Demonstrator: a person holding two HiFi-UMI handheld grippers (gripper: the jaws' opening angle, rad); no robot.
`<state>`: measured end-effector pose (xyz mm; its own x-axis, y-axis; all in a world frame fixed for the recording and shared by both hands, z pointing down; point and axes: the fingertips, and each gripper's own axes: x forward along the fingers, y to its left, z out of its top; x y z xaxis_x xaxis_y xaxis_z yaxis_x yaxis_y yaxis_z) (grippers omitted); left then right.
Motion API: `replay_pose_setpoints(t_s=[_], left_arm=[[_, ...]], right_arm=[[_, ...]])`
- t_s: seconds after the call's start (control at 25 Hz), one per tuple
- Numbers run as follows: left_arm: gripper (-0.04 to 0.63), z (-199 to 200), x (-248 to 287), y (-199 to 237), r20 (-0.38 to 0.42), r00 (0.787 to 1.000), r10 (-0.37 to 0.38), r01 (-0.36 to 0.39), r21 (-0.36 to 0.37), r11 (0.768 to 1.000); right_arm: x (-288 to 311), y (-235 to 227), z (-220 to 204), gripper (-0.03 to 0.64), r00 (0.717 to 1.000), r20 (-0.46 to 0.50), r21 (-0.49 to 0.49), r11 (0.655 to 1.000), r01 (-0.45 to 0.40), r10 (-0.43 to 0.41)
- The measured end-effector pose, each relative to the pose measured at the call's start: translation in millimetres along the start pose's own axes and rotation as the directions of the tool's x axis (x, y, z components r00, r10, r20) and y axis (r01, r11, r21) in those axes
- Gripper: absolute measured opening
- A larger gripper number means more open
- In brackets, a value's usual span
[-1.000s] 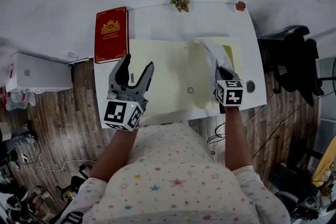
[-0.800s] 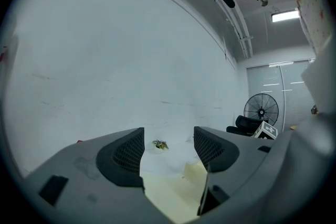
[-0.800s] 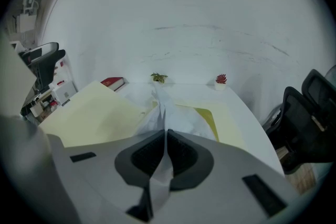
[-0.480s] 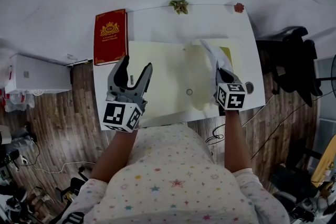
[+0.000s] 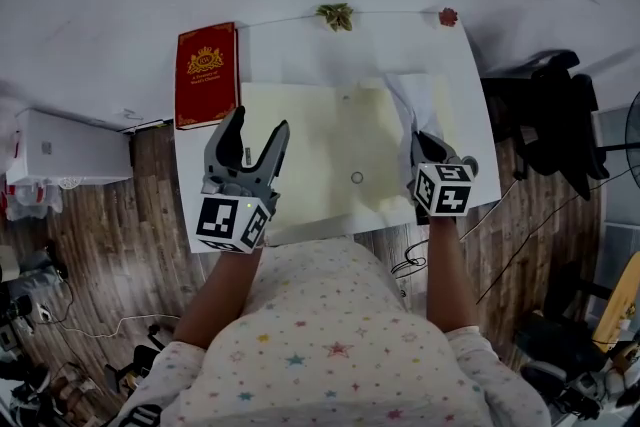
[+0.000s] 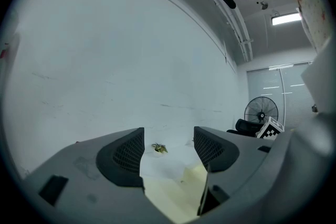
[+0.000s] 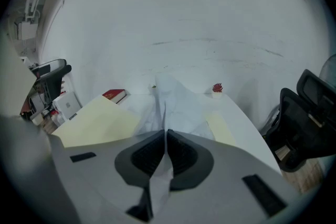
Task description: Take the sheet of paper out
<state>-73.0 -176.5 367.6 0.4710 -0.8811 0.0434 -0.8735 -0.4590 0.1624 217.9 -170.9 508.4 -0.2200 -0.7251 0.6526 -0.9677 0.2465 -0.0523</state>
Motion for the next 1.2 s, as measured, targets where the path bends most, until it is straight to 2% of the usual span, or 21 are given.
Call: replay_pose_setpoints(t_s=[0.32,0.48,0.88,1.2], left_arm=[[0.276,10,0,-4,0.029,1.0,-0.011,0.011,-0.009,1.0],[0.276,19,-1,-4,0.05,0.999,-0.017,0.017,-0.01,1.0],[0.276,37,-3,-5,0.073,0.997,-0.025,0.026,-0.014,1.0],[0.275,53,-7,3,0.098,0.995,-0.013,0.013,0.004,1.0]], right_arm=[[-14,-4,19,0.014,0.998,0.059,0.008,1.0,0.021,-0.021],[-27,4,40,0.014,0.99,0.139,0.023,1.0,0.021,-0.024],[-68,14,100,0.014,0.936,0.349,0.026,0.999,0.046,-0.052],[-86,29,126,0.014,0.907,0.42,0.005,0.999,0.038,-0.037]])
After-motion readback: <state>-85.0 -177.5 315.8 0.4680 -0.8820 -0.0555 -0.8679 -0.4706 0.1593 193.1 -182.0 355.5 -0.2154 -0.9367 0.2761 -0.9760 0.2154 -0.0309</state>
